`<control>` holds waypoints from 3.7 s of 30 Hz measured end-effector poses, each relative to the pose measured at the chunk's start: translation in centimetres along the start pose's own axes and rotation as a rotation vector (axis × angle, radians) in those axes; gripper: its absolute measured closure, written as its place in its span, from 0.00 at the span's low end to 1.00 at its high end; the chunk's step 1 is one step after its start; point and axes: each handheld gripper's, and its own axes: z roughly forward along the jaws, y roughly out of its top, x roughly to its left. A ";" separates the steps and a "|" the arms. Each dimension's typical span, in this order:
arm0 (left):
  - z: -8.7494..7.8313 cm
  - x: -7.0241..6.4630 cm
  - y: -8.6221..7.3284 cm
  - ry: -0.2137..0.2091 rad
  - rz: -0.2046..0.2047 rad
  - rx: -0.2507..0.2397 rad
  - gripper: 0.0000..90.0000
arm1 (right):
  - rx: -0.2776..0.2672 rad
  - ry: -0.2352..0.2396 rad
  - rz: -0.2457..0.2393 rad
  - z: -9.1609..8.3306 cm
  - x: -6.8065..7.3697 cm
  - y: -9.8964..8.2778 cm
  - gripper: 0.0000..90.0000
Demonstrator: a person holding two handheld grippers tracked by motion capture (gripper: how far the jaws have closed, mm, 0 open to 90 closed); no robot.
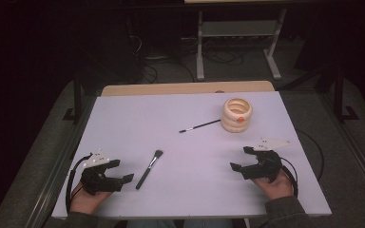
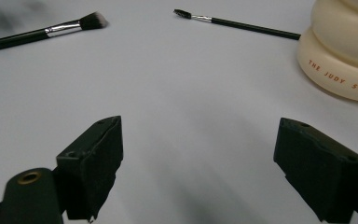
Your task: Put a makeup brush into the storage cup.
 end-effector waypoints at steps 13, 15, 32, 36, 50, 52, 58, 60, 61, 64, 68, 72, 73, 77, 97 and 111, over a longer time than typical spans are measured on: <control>0.0 -0.4 0.6 -0.011 -0.004 0.012 0.23 | 0.005 -0.015 -0.010 -0.1 0.2 0.1 0.16; 0.2 -0.6 0.8 -0.009 -0.002 0.006 0.23 | 0.004 -0.013 -0.006 -0.1 0.3 0.1 0.16; 1.1 -1.7 3.1 -0.008 0.030 0.059 0.33 | 0.015 -0.003 -0.020 0.1 0.9 0.5 0.16; 1.7 -2.1 3.9 -0.011 0.041 0.088 0.35 | 0.020 -0.007 -0.020 -0.1 1.0 0.5 0.16; 4.3 -3.2 5.7 -0.003 0.085 0.206 0.51 | 0.001 -0.012 -0.022 -0.4 1.0 0.7 0.17; 4.8 -3.3 5.8 0.009 0.098 0.231 0.52 | 0.009 -0.008 -0.017 -0.3 1.0 0.7 0.17; 5.9 -3.7 5.7 0.026 0.095 0.285 0.55 | -0.005 -0.007 -0.026 -0.6 1.1 0.8 0.17; 6.0 -3.7 5.7 0.014 0.105 0.293 0.57 | -0.006 -0.005 -0.024 -0.6 1.1 0.8 0.17; 6.2 -3.7 5.6 0.010 0.096 0.300 0.58 | -0.005 -0.004 -0.026 -0.6 1.1 0.8 0.17; 6.6 -3.7 5.4 0.013 0.085 0.316 0.62 | -0.001 -0.002 -0.027 -0.6 1.2 0.7 0.17; 7.1 -3.5 5.3 0.035 0.072 0.355 0.65 | -0.003 -0.001 -0.024 -0.6 1.2 0.8 0.17; 7.5 -3.8 5.1 0.074 0.034 0.361 0.67 | -0.003 0.000 -0.026 -0.5 1.1 0.8 0.17; 7.6 -3.8 5.1 0.081 0.028 0.365 0.67 | -0.001 0.000 -0.027 -0.5 1.1 0.8 0.17; 8.1 -3.8 5.2 0.083 0.004 0.390 0.71 | -0.006 0.005 -0.025 -0.6 1.2 0.8 0.17; 8.4 -4.4 5.6 0.128 0.098 0.410 0.88 | 0.004 0.021 -0.025 -0.5 1.5 0.7 0.17; 7.9 -4.2 5.8 0.086 0.102 0.379 0.89 | 0.020 0.030 -0.032 -0.1 1.7 0.6 0.17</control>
